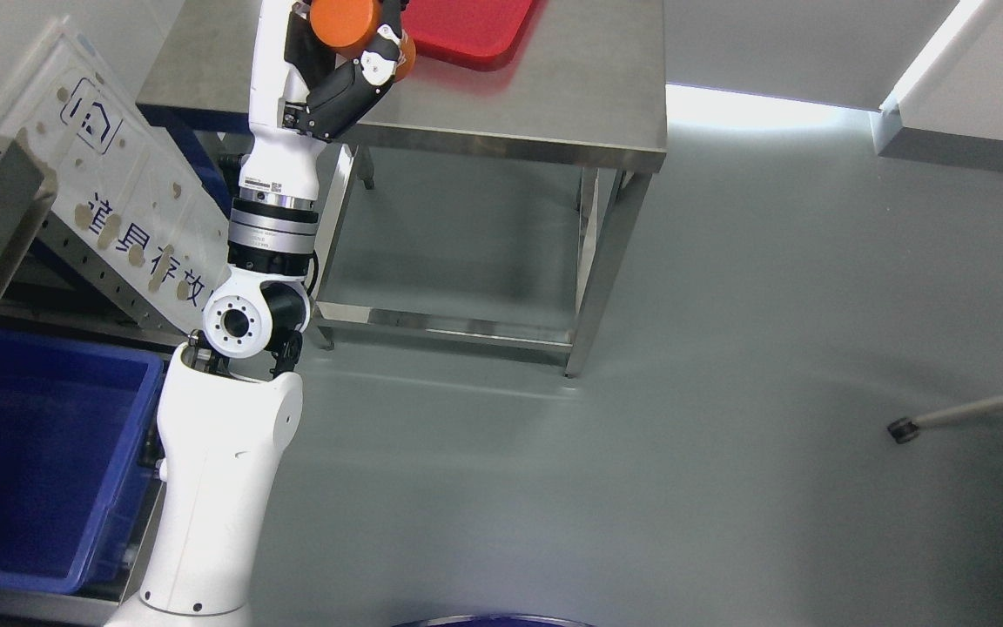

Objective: Grab orange capacitor from left shelf to right desk
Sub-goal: 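Hold the capacitor in the left hand while turning toward the steel table, then lower the left hand with the capacitor over the red tray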

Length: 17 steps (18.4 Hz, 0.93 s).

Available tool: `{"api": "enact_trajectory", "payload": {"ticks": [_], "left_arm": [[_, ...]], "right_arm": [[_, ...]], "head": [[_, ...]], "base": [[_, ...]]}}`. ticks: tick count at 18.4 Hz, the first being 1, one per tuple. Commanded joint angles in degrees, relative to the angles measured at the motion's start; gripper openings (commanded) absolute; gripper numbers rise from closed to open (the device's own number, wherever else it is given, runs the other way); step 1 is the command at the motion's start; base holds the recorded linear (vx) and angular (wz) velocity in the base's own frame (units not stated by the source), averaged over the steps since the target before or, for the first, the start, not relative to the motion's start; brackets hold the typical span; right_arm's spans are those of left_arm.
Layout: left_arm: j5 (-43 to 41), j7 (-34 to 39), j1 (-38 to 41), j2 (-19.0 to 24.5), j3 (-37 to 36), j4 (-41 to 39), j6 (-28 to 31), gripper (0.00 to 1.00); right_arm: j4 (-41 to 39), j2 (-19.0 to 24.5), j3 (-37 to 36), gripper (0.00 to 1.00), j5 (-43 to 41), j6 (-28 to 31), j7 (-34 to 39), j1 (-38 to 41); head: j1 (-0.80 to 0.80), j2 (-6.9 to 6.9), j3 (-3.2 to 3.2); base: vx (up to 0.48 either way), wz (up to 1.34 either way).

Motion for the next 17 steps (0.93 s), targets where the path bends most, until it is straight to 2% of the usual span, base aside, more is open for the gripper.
{"api": "enact_trajectory", "payload": {"ticks": [1,10,12,14,17], "left_arm": [[0.0,0.0,0.5,1.0,-1.9,0.1,-0.3,0.03],[-0.1,0.0,0.2,1.0,-1.7,2.8,0.5,0.02],[-0.1,0.0,-0.2,1.0,-4.1,3.7,1.3,0.03],[-0.2,0.3,0.2,1.0,-9.8,4.0,2.6,0.03],[-0.3,0.3,0.1,1.0,-10.1,7.9,3.4,0.03]], "right_arm": [[-1.3,-1.0,-0.6,1.00,0.0,0.0,0.1,1.9],[-1.3,-1.0,-0.6,1.00,0.0,0.0,0.1,1.9],[-1.3,-1.0,-0.6,1.00,0.0,0.0,0.1,1.9],[-1.3,-1.0,-0.7,1.00,0.0,0.0,0.2,1.9],[-1.3,-1.0,-0.6,1.00,0.0,0.0,0.2,1.9]], "head": [[0.00,0.00,0.00],[0.00,0.01,0.00],[0.00,0.01,0.00],[0.00,0.01,0.00],[0.00,0.02,0.00]], "base": [[0.470,0.05],[0.421,0.04],[0.286,-0.10],[0.255,-0.09],[0.159,-0.04]]}}
